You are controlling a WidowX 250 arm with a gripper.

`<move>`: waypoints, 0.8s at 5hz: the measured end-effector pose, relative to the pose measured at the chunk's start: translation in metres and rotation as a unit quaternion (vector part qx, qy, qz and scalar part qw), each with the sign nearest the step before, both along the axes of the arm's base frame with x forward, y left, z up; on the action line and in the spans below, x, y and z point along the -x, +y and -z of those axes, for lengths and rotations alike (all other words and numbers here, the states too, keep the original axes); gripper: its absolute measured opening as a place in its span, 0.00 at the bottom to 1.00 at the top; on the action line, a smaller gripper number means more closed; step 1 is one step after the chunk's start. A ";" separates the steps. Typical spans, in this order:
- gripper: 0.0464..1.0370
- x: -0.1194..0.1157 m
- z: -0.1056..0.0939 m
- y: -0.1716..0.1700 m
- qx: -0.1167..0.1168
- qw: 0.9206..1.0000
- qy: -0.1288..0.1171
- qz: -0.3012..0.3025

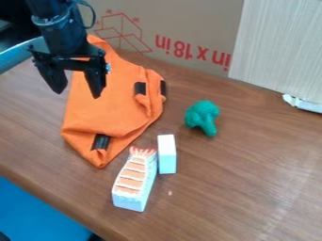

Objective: Unfold the cloth from top right to bottom left

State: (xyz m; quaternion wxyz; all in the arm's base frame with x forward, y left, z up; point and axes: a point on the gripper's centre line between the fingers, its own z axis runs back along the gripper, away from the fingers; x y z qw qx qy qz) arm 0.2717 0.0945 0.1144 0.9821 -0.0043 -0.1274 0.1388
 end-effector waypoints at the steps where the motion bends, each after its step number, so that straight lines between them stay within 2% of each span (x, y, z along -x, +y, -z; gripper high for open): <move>1: 0.96 0.001 0.007 -0.001 0.007 1.000 0.011 -0.002; 2: 0.96 -0.001 0.008 0.005 0.025 1.000 0.003 -0.019; 3: 0.96 -0.007 0.004 0.008 0.033 0.999 -0.019 -0.032; 4: 0.96 -0.016 0.005 0.010 0.029 0.997 -0.053 -0.057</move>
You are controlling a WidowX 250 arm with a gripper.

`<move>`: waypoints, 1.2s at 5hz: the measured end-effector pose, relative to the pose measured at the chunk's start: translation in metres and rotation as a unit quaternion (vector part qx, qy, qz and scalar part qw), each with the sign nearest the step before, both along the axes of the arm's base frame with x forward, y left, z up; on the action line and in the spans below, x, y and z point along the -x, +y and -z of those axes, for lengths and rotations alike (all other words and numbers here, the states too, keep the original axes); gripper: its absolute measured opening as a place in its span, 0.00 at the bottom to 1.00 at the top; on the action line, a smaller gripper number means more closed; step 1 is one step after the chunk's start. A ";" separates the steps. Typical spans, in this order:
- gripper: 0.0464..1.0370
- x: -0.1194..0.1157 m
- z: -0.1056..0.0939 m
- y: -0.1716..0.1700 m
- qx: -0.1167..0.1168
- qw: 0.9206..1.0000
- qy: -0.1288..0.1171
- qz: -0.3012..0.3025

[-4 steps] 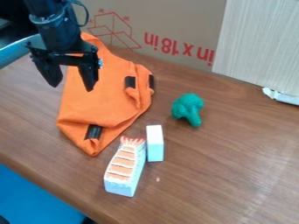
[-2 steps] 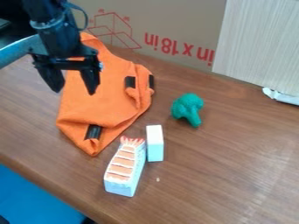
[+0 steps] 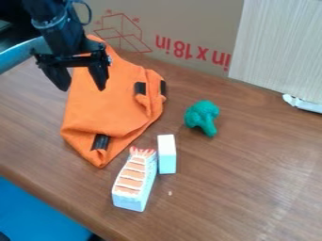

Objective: Unfold the cloth from top right to bottom left

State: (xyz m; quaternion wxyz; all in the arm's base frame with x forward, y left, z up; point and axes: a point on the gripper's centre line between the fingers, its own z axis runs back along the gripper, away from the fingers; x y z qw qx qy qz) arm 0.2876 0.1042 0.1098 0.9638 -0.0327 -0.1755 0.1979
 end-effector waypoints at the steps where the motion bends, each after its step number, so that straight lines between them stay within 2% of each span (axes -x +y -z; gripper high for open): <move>1: 0.96 -0.010 0.013 -0.010 -0.011 0.999 -0.028 -0.026; 2: 0.96 -0.019 0.016 -0.014 -0.020 0.997 -0.052 -0.052; 4: 0.96 -0.043 0.030 -0.023 -0.038 0.994 -0.051 -0.084; 5: 0.96 -0.061 0.031 -0.019 -0.041 0.992 -0.054 -0.103; 6: 0.96 -0.074 0.034 -0.015 -0.041 0.991 -0.044 -0.116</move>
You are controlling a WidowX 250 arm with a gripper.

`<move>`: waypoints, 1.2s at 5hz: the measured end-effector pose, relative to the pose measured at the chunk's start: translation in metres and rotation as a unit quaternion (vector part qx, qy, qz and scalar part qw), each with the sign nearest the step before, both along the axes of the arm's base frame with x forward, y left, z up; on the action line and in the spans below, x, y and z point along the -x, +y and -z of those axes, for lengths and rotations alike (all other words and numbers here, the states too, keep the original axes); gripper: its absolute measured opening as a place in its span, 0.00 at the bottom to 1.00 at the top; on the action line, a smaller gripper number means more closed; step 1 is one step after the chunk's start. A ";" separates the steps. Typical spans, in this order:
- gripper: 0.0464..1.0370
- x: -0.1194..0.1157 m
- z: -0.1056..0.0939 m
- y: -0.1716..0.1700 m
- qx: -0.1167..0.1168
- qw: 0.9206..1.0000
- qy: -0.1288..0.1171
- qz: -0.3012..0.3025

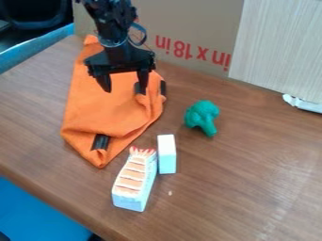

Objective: Unfold the cloth from top right to bottom left

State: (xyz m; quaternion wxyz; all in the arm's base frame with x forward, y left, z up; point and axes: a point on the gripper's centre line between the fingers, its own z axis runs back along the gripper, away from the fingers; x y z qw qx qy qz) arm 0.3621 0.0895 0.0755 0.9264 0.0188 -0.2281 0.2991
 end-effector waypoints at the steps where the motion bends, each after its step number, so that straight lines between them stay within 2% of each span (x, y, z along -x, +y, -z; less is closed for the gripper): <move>1: 0.96 -0.007 0.004 -0.001 -0.003 1.000 0.003 -0.004; 2: 0.96 -0.007 0.011 -0.001 -0.006 1.000 0.012 -0.005; 3: 0.90 -0.011 0.012 -0.004 -0.015 1.000 0.006 -0.004; 4: 0.65 -0.008 0.023 -0.005 -0.020 1.000 0.014 -0.009; 5: 0.34 -0.009 0.025 -0.009 -0.027 1.000 0.005 -0.008; 6: 0.13 -0.010 0.024 -0.009 -0.025 1.000 0.003 -0.012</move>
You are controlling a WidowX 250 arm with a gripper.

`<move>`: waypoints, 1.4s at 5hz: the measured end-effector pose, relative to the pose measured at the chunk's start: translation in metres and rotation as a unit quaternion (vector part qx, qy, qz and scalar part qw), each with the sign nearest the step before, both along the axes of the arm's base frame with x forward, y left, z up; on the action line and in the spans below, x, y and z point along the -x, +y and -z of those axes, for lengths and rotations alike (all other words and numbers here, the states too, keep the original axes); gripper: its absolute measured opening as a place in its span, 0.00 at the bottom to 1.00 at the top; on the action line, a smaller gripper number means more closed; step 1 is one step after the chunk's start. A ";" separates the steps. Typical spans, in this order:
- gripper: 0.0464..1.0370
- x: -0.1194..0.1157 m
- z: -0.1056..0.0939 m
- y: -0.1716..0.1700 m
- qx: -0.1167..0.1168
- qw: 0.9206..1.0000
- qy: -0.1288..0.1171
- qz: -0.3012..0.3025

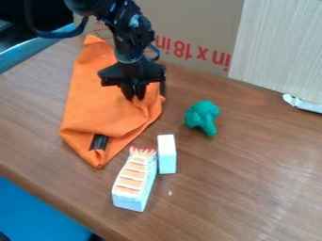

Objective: Unfold the cloth from top right to bottom left

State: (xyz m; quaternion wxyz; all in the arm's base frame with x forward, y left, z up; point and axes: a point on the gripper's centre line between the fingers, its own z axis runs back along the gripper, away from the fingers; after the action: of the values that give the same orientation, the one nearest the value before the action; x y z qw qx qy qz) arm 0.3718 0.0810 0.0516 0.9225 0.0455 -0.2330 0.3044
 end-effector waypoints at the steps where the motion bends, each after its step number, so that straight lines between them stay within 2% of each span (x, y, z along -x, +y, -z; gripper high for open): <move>1: 0.03 0.001 0.001 -0.002 0.011 1.000 0.004 -0.002; 2: 0.01 0.001 -0.009 0.000 0.029 1.000 0.006 -0.005; 3: 0.01 -0.006 -0.030 0.006 0.052 0.998 -0.006 -0.018; 4: 0.01 -0.006 -0.040 0.018 0.074 0.996 -0.006 -0.043; 5: 0.01 0.001 -0.055 0.028 0.075 0.996 -0.013 -0.054; 6: 0.01 0.012 -0.055 0.037 0.083 0.995 0.003 -0.063; 7: 0.01 0.037 -0.073 0.057 0.088 0.993 -0.004 -0.073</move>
State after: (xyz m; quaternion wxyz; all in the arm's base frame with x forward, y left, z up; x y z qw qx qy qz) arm 0.3349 0.1379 0.1248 0.8974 -0.0207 -0.2051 0.3901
